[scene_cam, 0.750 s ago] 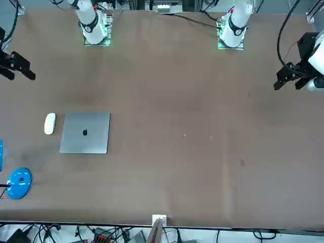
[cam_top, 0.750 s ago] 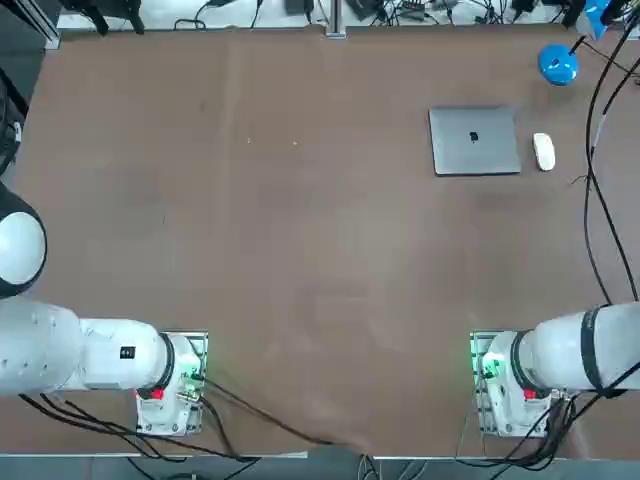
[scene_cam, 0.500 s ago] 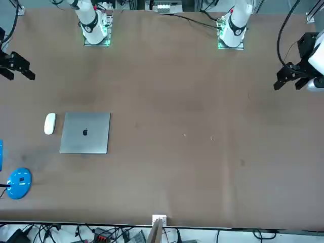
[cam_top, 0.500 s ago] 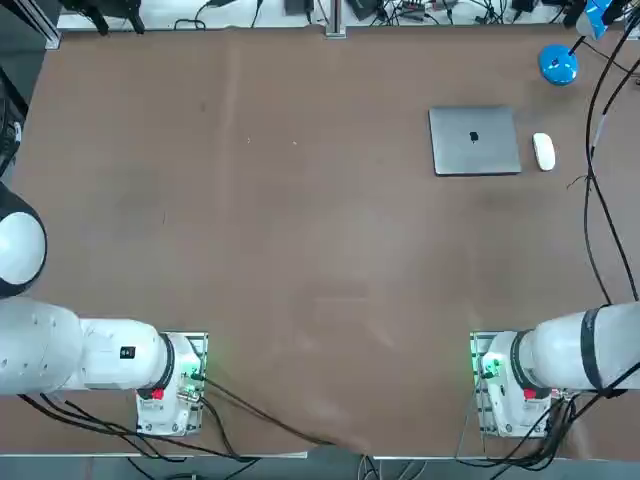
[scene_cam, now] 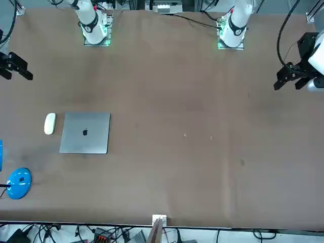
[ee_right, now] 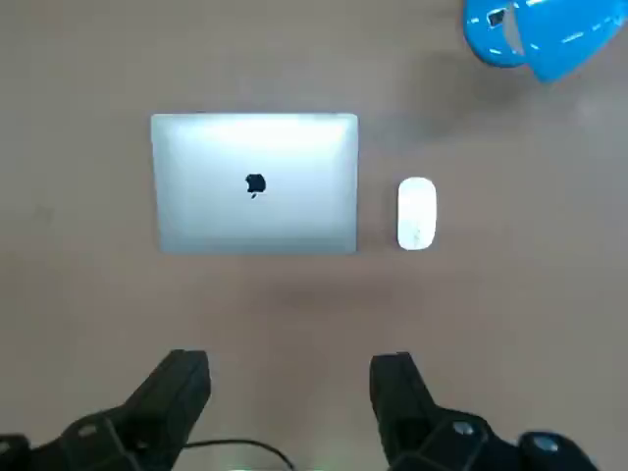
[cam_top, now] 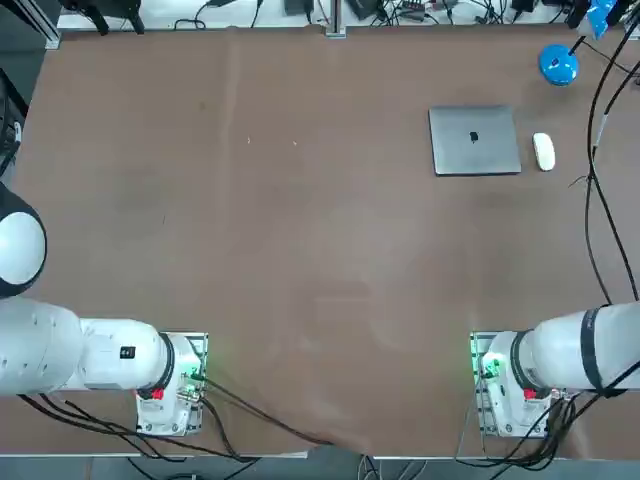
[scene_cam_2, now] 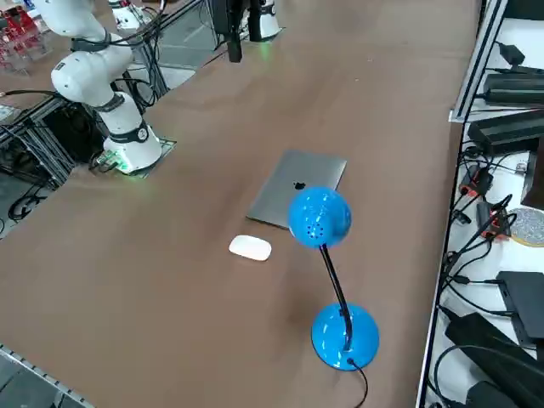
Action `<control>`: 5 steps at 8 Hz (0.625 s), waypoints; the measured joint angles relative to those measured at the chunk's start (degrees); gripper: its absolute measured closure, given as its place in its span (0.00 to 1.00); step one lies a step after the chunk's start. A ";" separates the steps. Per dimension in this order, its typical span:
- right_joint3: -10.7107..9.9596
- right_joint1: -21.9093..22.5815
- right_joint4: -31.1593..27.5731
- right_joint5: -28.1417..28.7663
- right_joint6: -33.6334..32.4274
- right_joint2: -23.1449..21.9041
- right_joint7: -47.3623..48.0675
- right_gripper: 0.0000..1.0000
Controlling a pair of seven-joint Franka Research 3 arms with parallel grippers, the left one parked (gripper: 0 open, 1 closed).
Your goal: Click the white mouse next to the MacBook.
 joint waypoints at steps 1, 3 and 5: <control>-0.13 -1.04 -0.48 -0.02 0.49 0.63 0.00 0.00; -0.30 -3.82 -2.93 -0.02 4.72 2.52 -1.05 0.01; -0.36 -6.40 -8.38 -0.02 12.50 3.80 -2.16 0.09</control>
